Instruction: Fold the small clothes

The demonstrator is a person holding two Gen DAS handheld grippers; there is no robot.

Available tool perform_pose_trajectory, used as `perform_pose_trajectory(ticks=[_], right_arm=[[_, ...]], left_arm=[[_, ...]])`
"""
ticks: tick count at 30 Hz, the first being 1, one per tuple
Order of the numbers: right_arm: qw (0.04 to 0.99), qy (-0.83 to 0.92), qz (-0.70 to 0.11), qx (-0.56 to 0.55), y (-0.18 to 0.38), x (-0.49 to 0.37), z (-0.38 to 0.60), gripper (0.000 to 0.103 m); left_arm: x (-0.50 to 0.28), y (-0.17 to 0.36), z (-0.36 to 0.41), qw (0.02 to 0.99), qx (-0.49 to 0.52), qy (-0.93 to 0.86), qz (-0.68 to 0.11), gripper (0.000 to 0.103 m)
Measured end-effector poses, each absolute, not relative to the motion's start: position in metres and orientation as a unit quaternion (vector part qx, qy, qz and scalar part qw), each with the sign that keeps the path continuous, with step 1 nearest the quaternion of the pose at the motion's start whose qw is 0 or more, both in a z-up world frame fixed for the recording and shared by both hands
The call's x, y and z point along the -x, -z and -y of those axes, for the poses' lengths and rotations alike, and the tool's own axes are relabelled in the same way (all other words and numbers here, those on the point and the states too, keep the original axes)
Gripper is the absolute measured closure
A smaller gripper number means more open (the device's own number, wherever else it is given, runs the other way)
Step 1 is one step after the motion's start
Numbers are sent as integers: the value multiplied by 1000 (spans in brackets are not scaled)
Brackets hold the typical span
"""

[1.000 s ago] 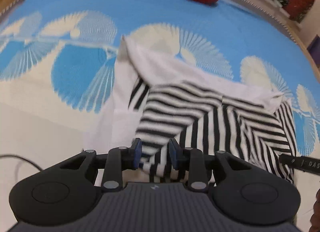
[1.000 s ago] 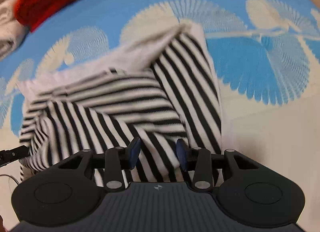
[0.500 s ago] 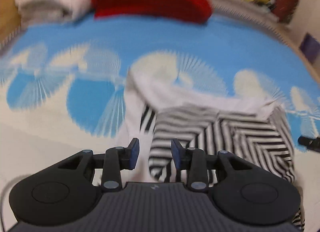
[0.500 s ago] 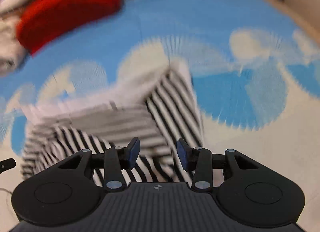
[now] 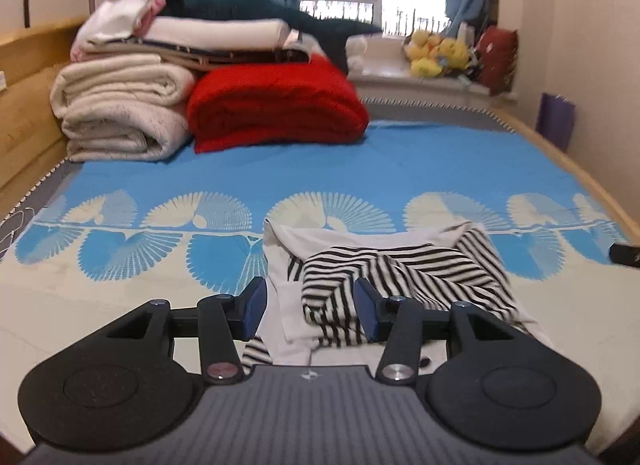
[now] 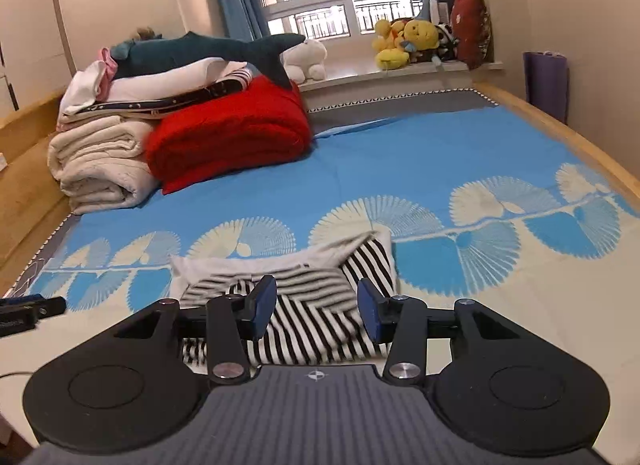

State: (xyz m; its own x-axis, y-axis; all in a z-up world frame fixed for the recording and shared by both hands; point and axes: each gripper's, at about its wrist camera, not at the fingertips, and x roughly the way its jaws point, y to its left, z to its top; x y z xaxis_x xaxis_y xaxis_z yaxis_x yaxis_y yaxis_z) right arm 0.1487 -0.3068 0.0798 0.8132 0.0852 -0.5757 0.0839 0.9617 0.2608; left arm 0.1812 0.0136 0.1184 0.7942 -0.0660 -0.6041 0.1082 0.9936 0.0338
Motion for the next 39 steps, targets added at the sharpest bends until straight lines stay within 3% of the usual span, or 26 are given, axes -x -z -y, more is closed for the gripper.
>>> perform_pose_trajectory(ticks=[9, 15, 19, 20, 24, 27, 34, 36, 37, 39], right_arm=[[953, 9, -286, -98, -49, -44, 301, 56], [956, 14, -276, -95, -47, -27, 307, 56], [953, 24, -289, -90, -35, -19, 315, 56], [952, 27, -293, -86, -32, -19, 317, 56], [944, 40, -317, -80, -4, -21, 323, 56], [931, 48, -344, -111, 11, -32, 330, 56], [898, 67, -413, -135, 48, -50, 340, 55], [883, 75, -436, -156, 58, -54, 345, 53], [878, 79, -443, -164, 62, -56, 347, 53], [868, 89, -455, -177, 68, -58, 351, 52]], left_arm=[[-62, -128, 21, 955, -17, 83, -284, 49], [-34, -158, 52, 955, 0, 130, -266, 49], [-39, -149, 44, 955, -14, 130, -266, 50], [-42, -141, 39, 954, -24, 130, -269, 52], [-57, -82, 6, 942, -61, 130, -304, 76], [-62, -39, -23, 932, -69, 119, -335, 78], [-95, 25, -102, 882, 97, 67, -455, 75], [-105, 32, -107, 878, 102, 49, -465, 73], [-107, 35, -107, 877, 100, 41, -467, 70], [-114, 41, -105, 870, 108, 29, -481, 50]])
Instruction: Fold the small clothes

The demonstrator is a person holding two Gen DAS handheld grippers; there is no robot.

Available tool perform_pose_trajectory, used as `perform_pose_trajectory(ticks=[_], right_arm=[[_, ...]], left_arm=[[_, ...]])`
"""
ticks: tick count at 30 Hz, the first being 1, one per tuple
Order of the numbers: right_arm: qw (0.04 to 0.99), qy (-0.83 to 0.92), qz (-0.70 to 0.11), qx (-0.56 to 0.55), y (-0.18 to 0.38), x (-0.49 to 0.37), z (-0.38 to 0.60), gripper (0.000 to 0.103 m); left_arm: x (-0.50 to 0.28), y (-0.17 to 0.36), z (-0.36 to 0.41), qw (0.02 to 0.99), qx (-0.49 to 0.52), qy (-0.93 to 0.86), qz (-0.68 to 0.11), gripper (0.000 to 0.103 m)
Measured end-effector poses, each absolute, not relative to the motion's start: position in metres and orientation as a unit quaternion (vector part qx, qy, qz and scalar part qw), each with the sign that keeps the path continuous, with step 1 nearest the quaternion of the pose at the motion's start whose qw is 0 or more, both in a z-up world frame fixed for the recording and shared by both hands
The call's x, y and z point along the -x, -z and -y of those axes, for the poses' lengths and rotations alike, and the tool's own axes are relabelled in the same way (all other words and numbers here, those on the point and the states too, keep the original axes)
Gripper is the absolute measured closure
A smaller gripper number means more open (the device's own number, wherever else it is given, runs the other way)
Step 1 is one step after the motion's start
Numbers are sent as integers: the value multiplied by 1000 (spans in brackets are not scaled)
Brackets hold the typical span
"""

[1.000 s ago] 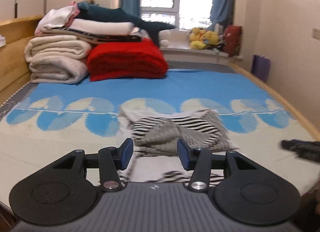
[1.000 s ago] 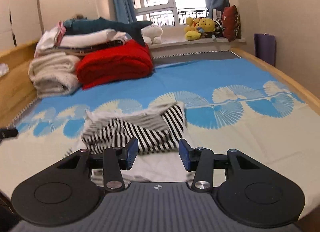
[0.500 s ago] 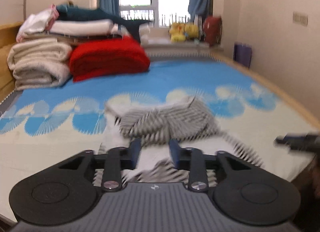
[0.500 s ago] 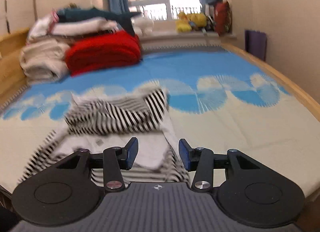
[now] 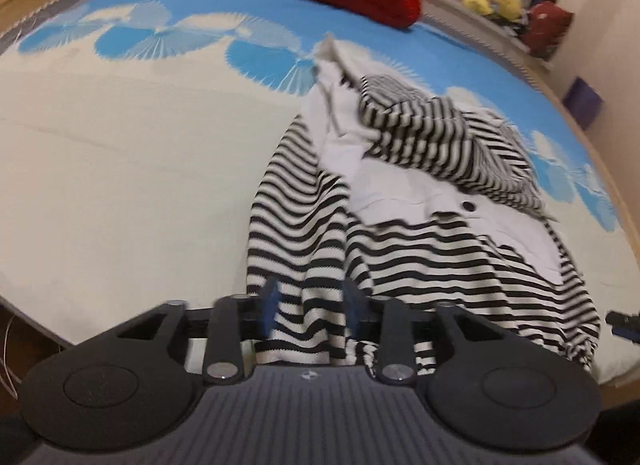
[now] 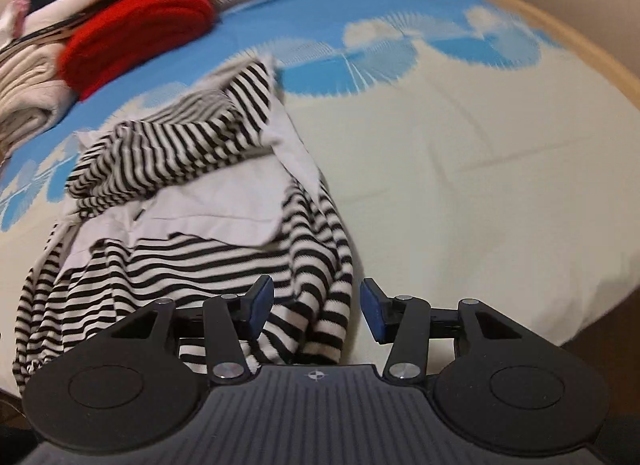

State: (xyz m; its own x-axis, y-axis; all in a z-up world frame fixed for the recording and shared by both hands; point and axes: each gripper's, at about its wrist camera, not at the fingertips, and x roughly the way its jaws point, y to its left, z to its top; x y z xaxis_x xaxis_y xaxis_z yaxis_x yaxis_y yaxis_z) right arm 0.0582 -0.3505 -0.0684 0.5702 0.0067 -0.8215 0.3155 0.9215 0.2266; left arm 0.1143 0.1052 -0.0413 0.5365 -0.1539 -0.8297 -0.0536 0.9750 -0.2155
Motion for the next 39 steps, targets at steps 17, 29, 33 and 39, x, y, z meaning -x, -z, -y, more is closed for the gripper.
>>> perform_pose_trajectory(ticks=[17, 29, 33, 39], right_arm=[[819, 101, -521, -219, 113, -68, 351, 45], [817, 80, -527, -221, 118, -67, 348, 59], [827, 55, -520, -209, 112, -66, 341, 91], [857, 69, -441, -256, 68, -50, 368, 95]], left_arm=[[-126, 92, -100, 817, 110, -17, -565, 36], [-123, 88, -85, 831, 77, 11, -551, 79], [-121, 84, -82, 837, 72, 23, -542, 92], [-111, 54, -84, 855, 108, 55, -505, 94]])
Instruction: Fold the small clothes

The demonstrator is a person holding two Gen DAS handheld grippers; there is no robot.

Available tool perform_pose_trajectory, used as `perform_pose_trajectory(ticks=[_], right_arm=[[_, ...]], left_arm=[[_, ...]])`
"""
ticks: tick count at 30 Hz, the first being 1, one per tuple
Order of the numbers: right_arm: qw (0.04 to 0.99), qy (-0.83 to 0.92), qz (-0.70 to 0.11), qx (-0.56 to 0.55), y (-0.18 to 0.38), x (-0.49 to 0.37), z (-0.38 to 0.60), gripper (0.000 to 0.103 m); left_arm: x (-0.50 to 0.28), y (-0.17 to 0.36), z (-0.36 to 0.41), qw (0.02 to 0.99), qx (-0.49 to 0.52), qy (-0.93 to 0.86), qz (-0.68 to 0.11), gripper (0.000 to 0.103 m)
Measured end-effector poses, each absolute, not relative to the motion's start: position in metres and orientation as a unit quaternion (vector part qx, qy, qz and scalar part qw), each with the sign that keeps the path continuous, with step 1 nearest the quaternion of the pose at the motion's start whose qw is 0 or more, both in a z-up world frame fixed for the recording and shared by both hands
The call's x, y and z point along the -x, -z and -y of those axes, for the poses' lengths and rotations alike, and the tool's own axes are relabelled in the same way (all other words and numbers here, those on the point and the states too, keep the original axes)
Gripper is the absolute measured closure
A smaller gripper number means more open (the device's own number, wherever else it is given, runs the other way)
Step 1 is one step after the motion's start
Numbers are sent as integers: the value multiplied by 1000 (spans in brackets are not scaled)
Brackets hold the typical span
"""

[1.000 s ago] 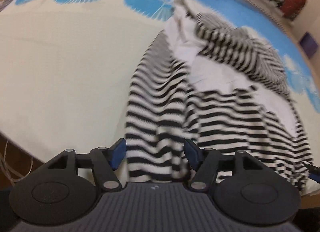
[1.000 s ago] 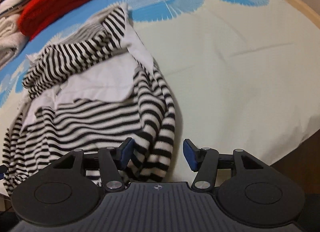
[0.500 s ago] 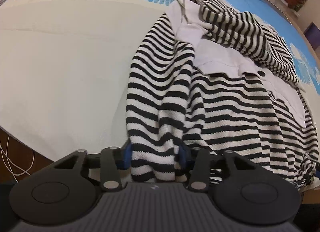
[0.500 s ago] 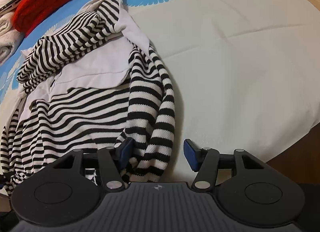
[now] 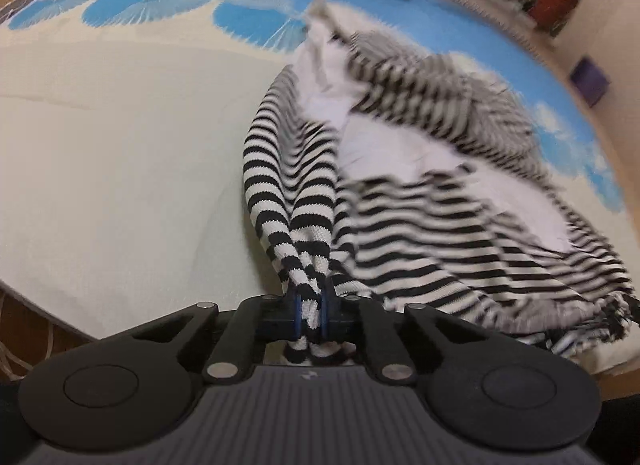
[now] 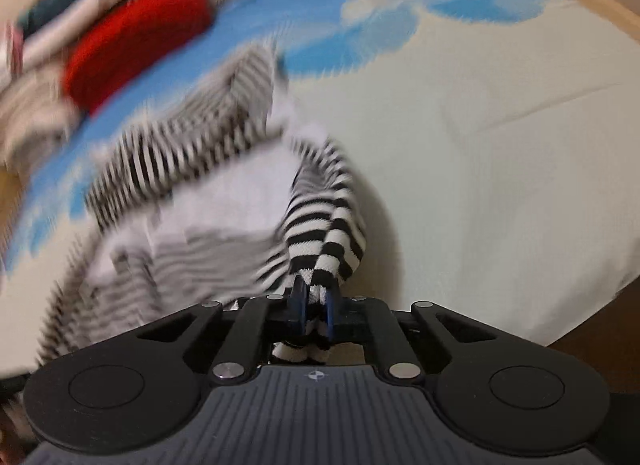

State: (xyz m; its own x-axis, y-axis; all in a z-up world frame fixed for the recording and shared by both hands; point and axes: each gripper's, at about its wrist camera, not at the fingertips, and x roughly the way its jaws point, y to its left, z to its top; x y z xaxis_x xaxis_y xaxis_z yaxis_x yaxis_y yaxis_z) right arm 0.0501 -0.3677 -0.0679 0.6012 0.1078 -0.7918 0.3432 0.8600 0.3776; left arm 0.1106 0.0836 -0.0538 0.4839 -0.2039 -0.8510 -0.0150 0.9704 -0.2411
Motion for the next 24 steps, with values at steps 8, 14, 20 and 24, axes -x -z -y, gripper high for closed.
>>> perform_pose_trajectory(ticks=[8, 14, 20, 24], right_arm=[[838, 97, -493, -214, 75, -40, 373, 97], [811, 96, -536, -212, 97, -56, 364, 78], [805, 108, -546, -207, 106, -57, 358, 69], [805, 106, -549, -198, 107, -55, 357, 69]], left_arm=[[-102, 60, -72, 832, 58, 32, -551, 94], [-117, 74, -87, 808, 97, 33, -581, 70], [-117, 78, -83, 804, 86, 30, -588, 69], [-116, 80, -84, 801, 86, 26, -592, 69]])
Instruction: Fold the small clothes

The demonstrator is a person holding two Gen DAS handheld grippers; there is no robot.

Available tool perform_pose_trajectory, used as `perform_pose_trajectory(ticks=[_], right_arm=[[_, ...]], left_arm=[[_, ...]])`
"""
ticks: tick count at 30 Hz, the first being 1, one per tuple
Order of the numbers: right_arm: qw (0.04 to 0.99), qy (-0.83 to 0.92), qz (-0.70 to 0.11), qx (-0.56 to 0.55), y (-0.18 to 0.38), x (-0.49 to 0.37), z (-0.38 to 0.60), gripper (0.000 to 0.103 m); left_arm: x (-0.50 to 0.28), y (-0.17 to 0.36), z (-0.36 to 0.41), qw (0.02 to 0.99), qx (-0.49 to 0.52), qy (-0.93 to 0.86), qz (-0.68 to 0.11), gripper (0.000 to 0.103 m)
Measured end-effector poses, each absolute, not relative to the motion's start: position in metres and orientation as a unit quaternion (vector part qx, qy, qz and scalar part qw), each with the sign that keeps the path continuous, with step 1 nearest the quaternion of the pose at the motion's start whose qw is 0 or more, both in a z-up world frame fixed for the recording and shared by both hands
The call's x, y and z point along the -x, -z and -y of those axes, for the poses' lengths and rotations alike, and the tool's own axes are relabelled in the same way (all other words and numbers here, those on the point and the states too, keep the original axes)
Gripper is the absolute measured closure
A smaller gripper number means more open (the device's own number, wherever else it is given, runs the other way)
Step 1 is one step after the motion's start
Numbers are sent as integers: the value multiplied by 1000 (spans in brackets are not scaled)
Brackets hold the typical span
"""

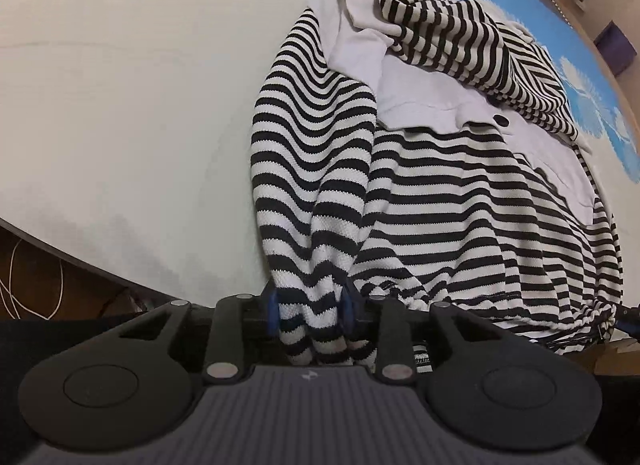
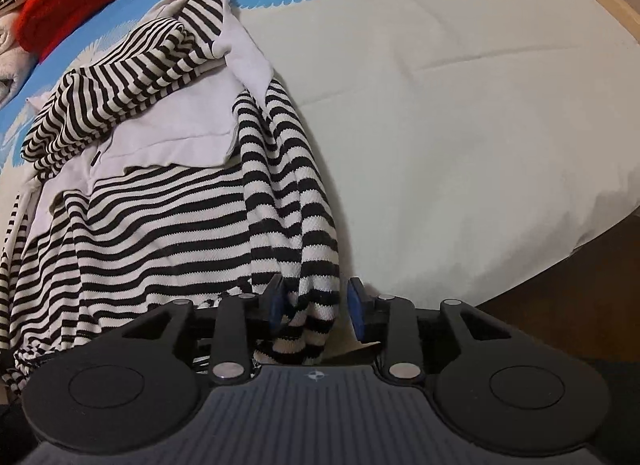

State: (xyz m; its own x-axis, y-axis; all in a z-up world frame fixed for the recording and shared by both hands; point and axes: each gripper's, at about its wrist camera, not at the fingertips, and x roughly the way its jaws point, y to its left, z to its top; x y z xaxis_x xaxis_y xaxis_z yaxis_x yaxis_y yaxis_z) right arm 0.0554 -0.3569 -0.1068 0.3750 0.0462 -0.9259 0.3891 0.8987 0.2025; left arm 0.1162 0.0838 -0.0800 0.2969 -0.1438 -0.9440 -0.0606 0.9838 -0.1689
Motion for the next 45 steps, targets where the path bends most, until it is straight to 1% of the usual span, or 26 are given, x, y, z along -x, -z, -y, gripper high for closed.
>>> perform_pose_trajectory(ticks=[16, 25, 45], right_arm=[[812, 97, -552, -162, 107, -57, 347, 69], [812, 94, -553, -163, 107, -58, 346, 71], [813, 93, -554, -152, 107, -58, 345, 71]], left_arm=[[-117, 82, -80, 802, 69, 28, -592, 69], [-118, 83, -78, 803, 57, 30, -592, 69], [-119, 86, -76, 803, 44, 32, -593, 69]])
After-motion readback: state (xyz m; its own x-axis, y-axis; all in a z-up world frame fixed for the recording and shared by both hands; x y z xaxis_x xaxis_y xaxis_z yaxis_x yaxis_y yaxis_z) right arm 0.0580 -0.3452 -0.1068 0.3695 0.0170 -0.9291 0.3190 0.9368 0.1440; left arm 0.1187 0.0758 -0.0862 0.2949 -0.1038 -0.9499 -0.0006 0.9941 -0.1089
